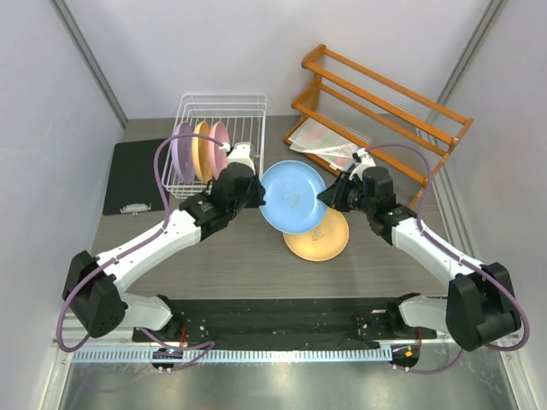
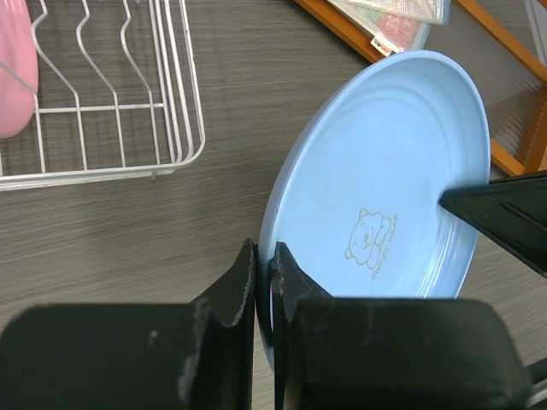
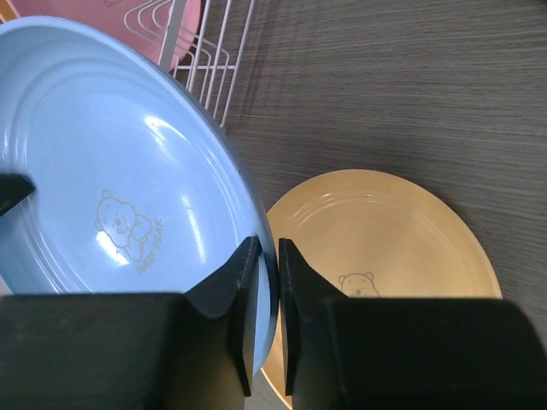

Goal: Unload the plates from the dish rack

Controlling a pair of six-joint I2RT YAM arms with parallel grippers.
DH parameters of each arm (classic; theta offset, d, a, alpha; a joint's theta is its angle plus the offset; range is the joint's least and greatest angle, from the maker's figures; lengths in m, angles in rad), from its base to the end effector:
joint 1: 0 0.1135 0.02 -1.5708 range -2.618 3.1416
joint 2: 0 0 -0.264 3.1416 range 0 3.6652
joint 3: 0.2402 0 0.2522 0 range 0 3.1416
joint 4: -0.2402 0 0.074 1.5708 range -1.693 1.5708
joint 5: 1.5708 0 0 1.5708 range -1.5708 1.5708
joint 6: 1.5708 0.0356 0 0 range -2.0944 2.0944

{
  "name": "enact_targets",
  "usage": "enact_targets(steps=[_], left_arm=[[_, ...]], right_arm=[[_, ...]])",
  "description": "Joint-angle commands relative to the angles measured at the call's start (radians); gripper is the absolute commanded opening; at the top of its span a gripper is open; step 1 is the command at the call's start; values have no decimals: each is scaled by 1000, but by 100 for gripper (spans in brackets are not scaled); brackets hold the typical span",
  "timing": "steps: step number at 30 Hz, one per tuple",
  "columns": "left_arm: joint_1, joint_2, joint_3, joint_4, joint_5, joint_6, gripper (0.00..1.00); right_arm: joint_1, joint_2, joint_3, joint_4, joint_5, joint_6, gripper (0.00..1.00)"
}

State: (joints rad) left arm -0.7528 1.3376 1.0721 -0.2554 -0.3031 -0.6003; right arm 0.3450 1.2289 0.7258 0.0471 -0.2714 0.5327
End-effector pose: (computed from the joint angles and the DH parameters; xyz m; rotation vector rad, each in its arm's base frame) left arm 0.2297 -0.2006 0.3102 -0.0252 2.1061 -0.5109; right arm 0.2530 0.1011 0.2490 0.0189 2.1096 0.8166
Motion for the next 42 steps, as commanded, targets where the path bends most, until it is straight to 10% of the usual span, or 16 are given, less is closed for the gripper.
enact_targets(steps=[1, 6, 11, 25, 39, 42], left_arm=[[0, -41, -8, 117, 33, -23, 0], [1, -43, -9, 122, 33, -19, 0], [1, -55, -17, 88, -45, -1, 99], [38, -92, 6, 27, -436, 214, 99], [98, -84, 9, 56, -432, 243, 99], [121, -60, 26, 56, -424, 250, 99]], right_arm=[[2, -11, -28, 125, -81, 35, 13], [2, -26, -34, 99, -36, 27, 1], [0, -100, -2, -73, 124, -26, 1], [-14, -72, 11, -332, 345, -66, 1], [-14, -6, 1, -359, 307, -80, 1], [-14, -2, 9, -359, 290, -79, 15]])
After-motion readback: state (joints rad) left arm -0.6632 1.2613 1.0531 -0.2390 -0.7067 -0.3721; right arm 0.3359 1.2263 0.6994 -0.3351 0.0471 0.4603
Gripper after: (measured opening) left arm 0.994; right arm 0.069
